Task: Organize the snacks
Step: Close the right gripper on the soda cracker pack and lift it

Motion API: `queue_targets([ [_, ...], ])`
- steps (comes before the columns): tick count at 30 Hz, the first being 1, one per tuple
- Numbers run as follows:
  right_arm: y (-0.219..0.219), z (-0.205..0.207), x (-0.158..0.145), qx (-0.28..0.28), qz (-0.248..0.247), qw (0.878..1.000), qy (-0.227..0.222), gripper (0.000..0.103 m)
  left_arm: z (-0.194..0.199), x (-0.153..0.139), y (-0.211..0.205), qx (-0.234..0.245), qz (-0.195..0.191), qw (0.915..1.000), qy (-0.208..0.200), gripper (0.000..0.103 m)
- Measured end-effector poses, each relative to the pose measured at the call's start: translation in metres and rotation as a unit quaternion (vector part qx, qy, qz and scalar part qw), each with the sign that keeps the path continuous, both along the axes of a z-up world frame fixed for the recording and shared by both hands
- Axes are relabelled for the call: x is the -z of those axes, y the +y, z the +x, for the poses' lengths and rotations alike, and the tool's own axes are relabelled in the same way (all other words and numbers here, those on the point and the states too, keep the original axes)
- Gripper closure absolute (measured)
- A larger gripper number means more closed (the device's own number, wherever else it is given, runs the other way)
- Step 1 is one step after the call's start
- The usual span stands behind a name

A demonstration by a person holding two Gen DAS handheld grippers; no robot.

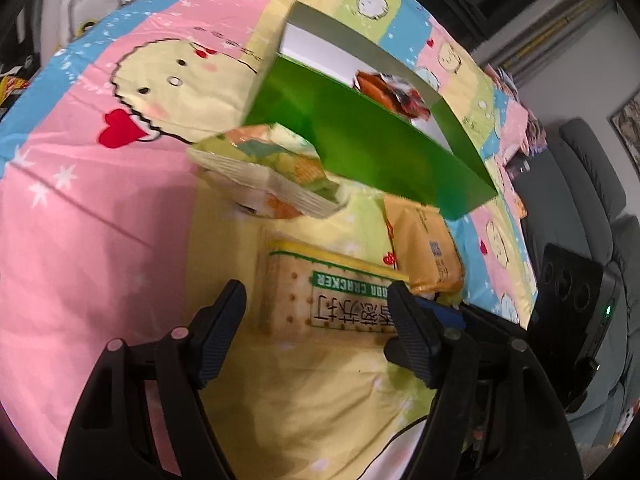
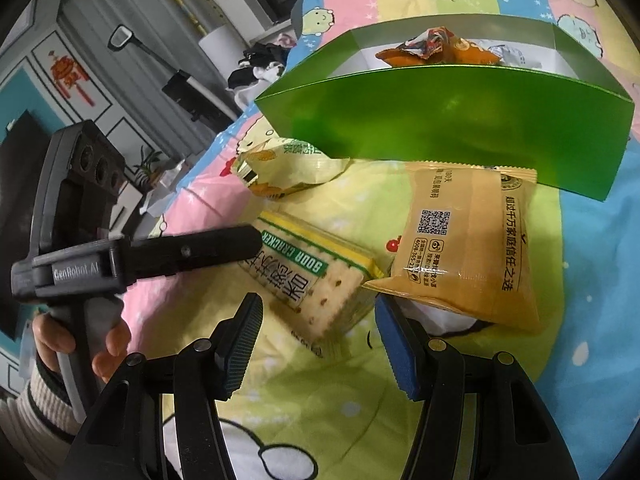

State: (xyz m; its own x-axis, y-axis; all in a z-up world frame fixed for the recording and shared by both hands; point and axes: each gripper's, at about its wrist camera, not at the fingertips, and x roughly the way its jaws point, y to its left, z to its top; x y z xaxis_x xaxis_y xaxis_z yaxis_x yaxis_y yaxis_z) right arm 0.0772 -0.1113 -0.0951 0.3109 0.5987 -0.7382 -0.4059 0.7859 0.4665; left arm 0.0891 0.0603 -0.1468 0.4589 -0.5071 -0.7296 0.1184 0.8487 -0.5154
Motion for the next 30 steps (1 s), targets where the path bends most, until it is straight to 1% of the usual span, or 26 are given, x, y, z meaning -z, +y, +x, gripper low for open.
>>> queue_targets([
  [1,0.000,0.002,0.001,0.002,0.006,1.000,0.001,0.042,0.000,0.000,-0.003,0.006,0.009,0.9999,-0.004,0.033],
  [3,0.000,0.004,0.002,0.003,0.012,1.000,0.004,0.042,0.000,0.000,-0.005,0.012,0.010,0.9999,-0.005,0.035],
  [6,0.005,0.006,0.003,-0.002,0.005,1.000,-0.002,0.042,0.000,0.002,-0.005,0.010,0.015,0.9998,-0.004,0.044],
  [7,0.006,0.006,0.002,-0.004,0.001,1.000,-0.005,0.042,0.000,0.002,-0.004,0.009,0.015,0.9998,-0.003,0.050],
  [9,0.010,0.006,0.002,-0.008,-0.010,1.000,-0.012,0.042,-0.001,0.003,-0.002,0.004,0.016,0.9999,-0.003,0.053],
  [10,0.012,0.007,0.002,-0.008,-0.015,1.000,-0.017,0.044,-0.001,0.004,0.000,0.000,0.013,0.9999,-0.002,0.054],
  [12,0.014,0.006,0.002,-0.007,-0.026,0.999,-0.028,0.048,-0.004,0.004,-0.001,-0.004,0.016,0.9998,-0.006,0.054],
  [15,0.011,0.007,0.001,-0.001,-0.024,0.999,-0.030,0.053,-0.008,0.003,-0.006,-0.006,0.031,0.9994,-0.014,0.054],
  [19,0.010,0.004,0.000,0.003,-0.025,0.999,-0.035,0.054,-0.012,0.002,-0.007,-0.019,0.033,0.9991,-0.018,0.054],
  [22,0.010,-0.003,-0.003,0.003,-0.024,0.999,-0.040,0.055,-0.019,-0.002,-0.011,-0.021,0.049,0.9983,-0.022,0.052],
  [24,0.009,-0.009,-0.006,0.005,-0.024,0.999,-0.046,0.055,-0.023,-0.004,-0.012,-0.022,0.053,0.9981,-0.022,0.052],
  [26,0.008,-0.014,-0.008,0.008,-0.023,0.998,-0.052,0.058,-0.029,-0.006,-0.012,-0.024,0.051,0.9981,-0.023,0.052],
  [30,0.005,-0.024,-0.017,0.010,-0.017,0.998,-0.059,0.058,-0.042,-0.012,-0.014,-0.027,0.043,0.9983,-0.027,0.054],
])
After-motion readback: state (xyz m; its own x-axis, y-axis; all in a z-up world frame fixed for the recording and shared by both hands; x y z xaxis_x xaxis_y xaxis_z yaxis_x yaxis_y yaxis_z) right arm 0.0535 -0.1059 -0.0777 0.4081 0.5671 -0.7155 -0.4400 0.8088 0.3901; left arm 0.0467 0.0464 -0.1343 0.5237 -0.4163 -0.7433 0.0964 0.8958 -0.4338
